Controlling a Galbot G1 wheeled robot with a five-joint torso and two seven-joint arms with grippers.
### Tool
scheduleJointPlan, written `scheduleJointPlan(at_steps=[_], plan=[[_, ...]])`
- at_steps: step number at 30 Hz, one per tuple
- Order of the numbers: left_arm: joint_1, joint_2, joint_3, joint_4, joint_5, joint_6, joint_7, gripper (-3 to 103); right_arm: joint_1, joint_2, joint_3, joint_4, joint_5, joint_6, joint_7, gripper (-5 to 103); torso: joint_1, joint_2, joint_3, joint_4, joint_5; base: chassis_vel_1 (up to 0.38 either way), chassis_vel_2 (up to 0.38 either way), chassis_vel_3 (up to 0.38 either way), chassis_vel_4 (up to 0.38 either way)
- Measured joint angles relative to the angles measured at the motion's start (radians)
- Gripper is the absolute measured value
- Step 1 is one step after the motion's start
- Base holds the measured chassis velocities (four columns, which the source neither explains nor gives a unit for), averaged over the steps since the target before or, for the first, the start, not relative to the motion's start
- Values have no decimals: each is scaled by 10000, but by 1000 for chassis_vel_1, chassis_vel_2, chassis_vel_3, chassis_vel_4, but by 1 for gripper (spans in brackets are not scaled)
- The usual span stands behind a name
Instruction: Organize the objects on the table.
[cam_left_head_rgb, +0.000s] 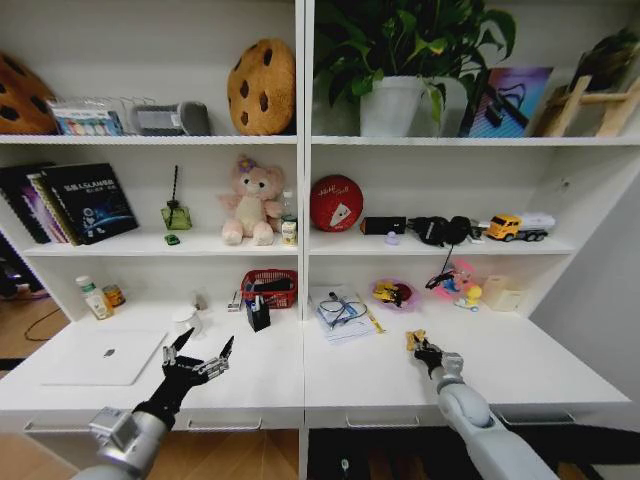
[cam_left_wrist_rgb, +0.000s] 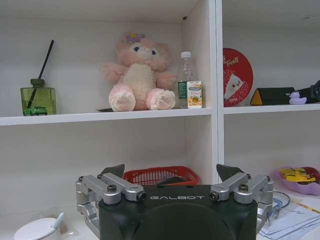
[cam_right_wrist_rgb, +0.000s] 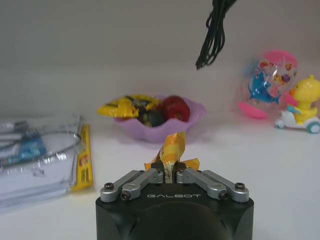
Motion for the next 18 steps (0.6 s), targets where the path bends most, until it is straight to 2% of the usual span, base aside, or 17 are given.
scheduleJointPlan(at_steps=[3,8,14,18], plan=[[0,-1,-1,0,0,0,1,100,1189,-393,-136,-456,700,-150,-303,7,0,1,0,6,-6,0,0,0,0],[0,0,0,0,0,0,3,100,2536,-534,-704,-1659,836,-209,-664,7,1,0,1,2,-1,0,0,0,0],[0,-1,0,0,0,0,3,100,4687,-214,-1692,-4178,505,284,-1216,7,1,-1,2,7,-2,0,0,0,0],[0,-1,0,0,0,0,0,100,5638,47,-2203,-5741,345,547,-1607,7,2,-1,1,1,-2,0,0,0,0]])
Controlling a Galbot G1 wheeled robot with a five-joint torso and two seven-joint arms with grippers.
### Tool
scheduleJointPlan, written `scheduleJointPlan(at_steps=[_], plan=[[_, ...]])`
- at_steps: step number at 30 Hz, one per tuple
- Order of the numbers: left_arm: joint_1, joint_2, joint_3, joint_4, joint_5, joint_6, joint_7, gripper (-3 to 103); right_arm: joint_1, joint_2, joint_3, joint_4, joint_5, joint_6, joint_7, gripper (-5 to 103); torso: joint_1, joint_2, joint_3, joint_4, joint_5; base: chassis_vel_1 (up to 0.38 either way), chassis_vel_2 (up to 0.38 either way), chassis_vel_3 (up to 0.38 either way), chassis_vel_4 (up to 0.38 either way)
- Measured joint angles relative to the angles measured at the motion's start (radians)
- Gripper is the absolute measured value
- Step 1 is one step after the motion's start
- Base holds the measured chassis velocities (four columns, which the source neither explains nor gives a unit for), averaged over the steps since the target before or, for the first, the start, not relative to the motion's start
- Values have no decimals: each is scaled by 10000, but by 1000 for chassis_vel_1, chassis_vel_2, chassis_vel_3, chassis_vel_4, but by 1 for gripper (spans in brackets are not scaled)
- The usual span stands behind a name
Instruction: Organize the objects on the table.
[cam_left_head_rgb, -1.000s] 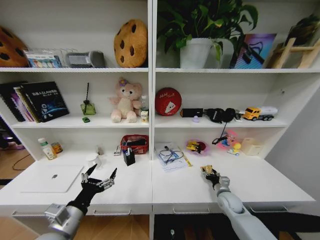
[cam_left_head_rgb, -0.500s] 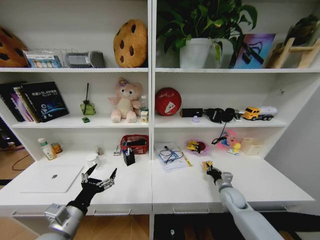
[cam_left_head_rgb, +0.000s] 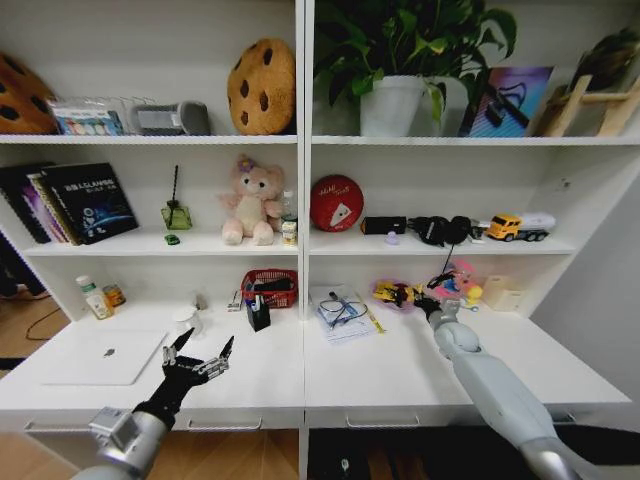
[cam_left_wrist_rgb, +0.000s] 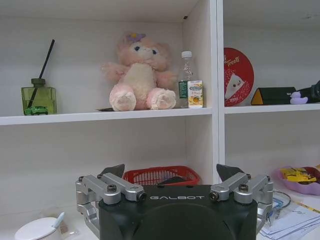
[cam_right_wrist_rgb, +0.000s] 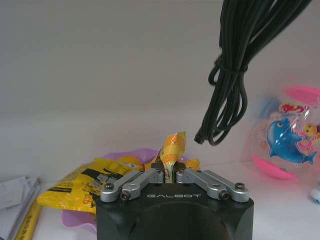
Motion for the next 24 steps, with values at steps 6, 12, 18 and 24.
scheduleJointPlan(at_steps=[6,12,18,24], plan=[[0,0,0,-1,0,0,0,100,553,401,-459,-1070,-31,387,-316,3,0,0,-1,1,0,0,0,0,0],[0,0,0,-1,0,0,0,100,694,642,-529,-1356,-349,615,-478,24,-1,0,-1,4,0,0,0,0,0],[0,0,0,0,0,0,0,100,489,392,-406,-983,-345,535,-454,46,-3,2,-1,1,0,0,0,0,0],[0,0,0,-1,0,0,-2,100,-186,-57,-94,44,-19,320,-323,68,-3,3,-3,0,-1,0,0,0,0]])
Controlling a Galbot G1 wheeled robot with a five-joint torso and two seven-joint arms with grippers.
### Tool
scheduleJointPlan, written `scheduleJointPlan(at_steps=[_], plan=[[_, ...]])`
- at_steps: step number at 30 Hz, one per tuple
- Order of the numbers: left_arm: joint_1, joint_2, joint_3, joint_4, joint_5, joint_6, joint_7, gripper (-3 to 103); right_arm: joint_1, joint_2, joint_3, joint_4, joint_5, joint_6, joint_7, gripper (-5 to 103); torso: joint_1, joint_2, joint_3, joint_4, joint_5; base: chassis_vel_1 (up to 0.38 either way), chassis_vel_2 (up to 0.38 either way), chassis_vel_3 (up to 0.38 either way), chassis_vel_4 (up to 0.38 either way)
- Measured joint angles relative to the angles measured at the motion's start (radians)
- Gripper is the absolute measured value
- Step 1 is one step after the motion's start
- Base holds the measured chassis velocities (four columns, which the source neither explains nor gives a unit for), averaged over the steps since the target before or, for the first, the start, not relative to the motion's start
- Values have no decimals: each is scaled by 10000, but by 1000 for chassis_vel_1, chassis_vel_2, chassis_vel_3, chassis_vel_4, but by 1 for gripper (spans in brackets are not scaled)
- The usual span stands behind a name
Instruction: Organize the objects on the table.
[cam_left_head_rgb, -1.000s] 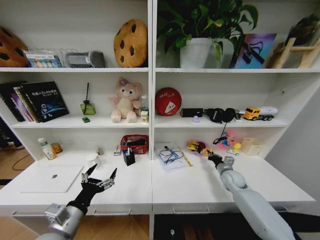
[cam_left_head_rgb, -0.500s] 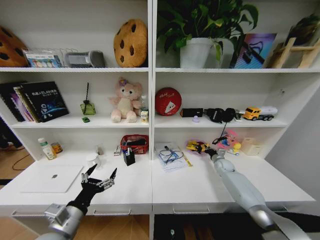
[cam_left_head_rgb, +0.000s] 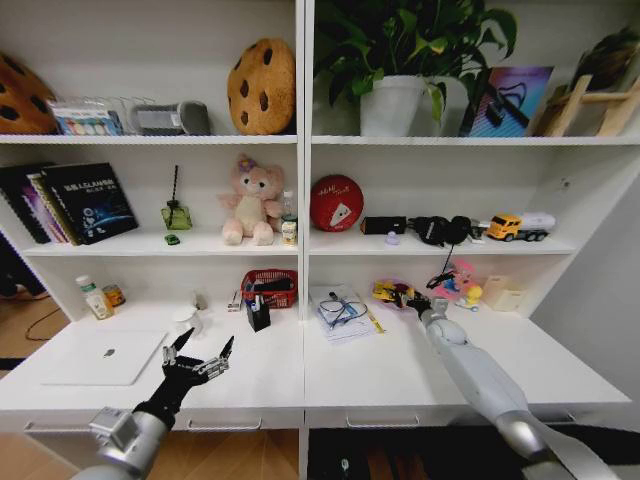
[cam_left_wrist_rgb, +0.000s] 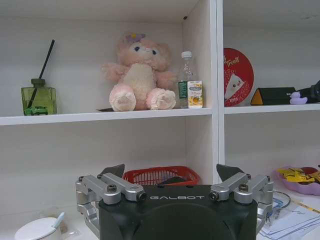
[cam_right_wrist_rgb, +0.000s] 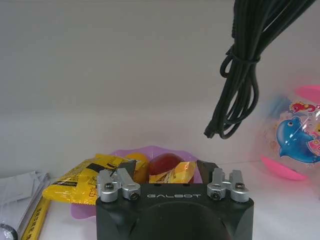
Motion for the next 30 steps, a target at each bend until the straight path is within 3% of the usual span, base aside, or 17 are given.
scheduleJointPlan(at_steps=[2,3,5,6,8,11,13,14,16,18,19,22,23,24,26,30], plan=[[0,0,0,0,0,1,0,100,-196,-78,48,253,56,-1,58,73,0,0,1,1,1,0,0,0,0],[0,0,0,0,0,1,0,100,-563,-215,160,837,229,-82,156,84,0,-1,1,3,3,0,0,0,0],[0,0,0,0,0,1,0,100,-855,-333,244,1290,315,-115,230,84,1,0,1,5,2,0,0,0,0],[0,0,0,0,0,0,0,100,-1486,-548,434,2115,257,-120,445,94,0,0,0,6,-1,0,0,0,0],[0,0,0,0,-1,1,1,100,-2148,-719,673,2842,70,-147,744,98,0,-1,0,3,3,0,0,0,0],[0,0,0,0,0,0,0,100,-3415,-998,1548,4053,-598,-570,1129,100,1,0,1,3,4,0,0,0,0],[0,0,0,0,0,1,1,100,-5392,-1112,3126,5800,-1139,-789,1275,100,0,0,0,0,0,0,0,0,0],[0,0,0,0,0,1,1,100,-5392,-1112,3126,5800,-1139,-789,1275,100,0,0,0,0,0,0,0,0,0],[1,0,0,0,-1,0,1,100,-7275,-924,4451,7417,-1183,-846,1309,100,0,0,0,-2,7,0,0,0,0],[0,0,0,0,0,0,-3,100,-9388,-456,5936,9050,-1373,-727,1228,100,-1,1,-2,2,-5,0,0,0,0],[0,0,0,0,0,0,-3,100,-9388,-456,5936,9050,-1373,-727,1228,100,-1,1,-2,2,-5,0,0,0,0],[0,1,0,0,0,0,1,100,-12415,885,7186,11250,-1877,-116,927,100,-3,2,-2,-1,-6,0,0,0,0],[0,0,0,0,0,1,-1,100,-13058,1431,7317,11698,-2136,196,872,100,-3,2,-3,-1,-4,0,0,0,0],[0,0,0,0,0,1,-1,100,-13058,1431,7317,11698,-2136,196,872,100,-3,2,-3,-1,-4,0,0,0,0],[0,0,0,0,0,0,-4,100,-14373,2699,7348,12478,-2754,996,770,100,-3,2,-2,-2,0,0,0,0,0],[0,0,0,0,0,1,0,100,-15410,3485,7028,12955,-3423,1661,733,100,-2,2,-1,2,-5,0,0,0,0]])
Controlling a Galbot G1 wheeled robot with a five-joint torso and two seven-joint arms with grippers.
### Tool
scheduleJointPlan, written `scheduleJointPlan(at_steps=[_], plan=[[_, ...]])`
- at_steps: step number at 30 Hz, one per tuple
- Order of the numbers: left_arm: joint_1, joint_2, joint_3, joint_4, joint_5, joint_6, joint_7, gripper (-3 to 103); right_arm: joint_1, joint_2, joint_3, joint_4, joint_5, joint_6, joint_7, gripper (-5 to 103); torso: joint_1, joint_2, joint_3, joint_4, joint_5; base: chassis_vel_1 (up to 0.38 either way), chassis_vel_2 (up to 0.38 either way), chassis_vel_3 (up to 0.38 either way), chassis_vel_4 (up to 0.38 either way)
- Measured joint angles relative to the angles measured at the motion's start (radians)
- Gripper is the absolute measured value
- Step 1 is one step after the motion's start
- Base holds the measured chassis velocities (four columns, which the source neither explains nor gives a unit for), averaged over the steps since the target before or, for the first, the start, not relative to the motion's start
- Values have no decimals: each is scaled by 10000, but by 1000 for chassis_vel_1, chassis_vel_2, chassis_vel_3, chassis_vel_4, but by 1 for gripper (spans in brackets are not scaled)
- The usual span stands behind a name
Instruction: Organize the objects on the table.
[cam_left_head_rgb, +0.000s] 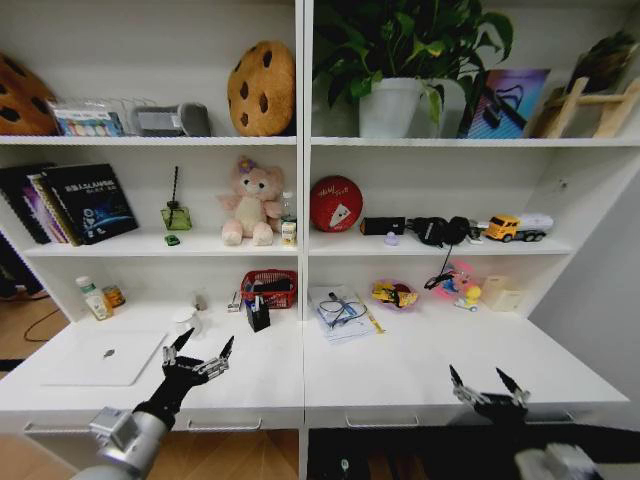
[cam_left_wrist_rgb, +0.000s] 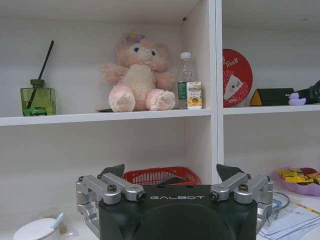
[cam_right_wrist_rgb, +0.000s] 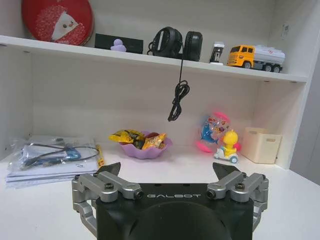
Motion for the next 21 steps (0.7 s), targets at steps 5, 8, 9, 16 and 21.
scheduleJointPlan(at_steps=[5,8,9,16,21], plan=[[0,0,0,0,0,0,0,100,-24,104,-113,-35,-360,168,10,100,1,-3,2,5,5,0,0,0,0],[0,0,0,0,1,0,0,100,25,97,-140,-81,-375,173,16,100,3,-3,2,3,5,0,0,0,0],[0,0,0,0,0,0,0,100,45,90,-150,-98,-375,174,18,100,3,-3,3,2,5,0,0,0,0],[0,0,0,0,0,0,0,100,120,59,-175,-164,-354,172,24,100,3,-3,2,0,5,0,0,0,0],[0,0,0,0,0,0,0,100,145,47,-186,-187,-338,162,28,100,3,-4,2,1,6,0,0,0,0]])
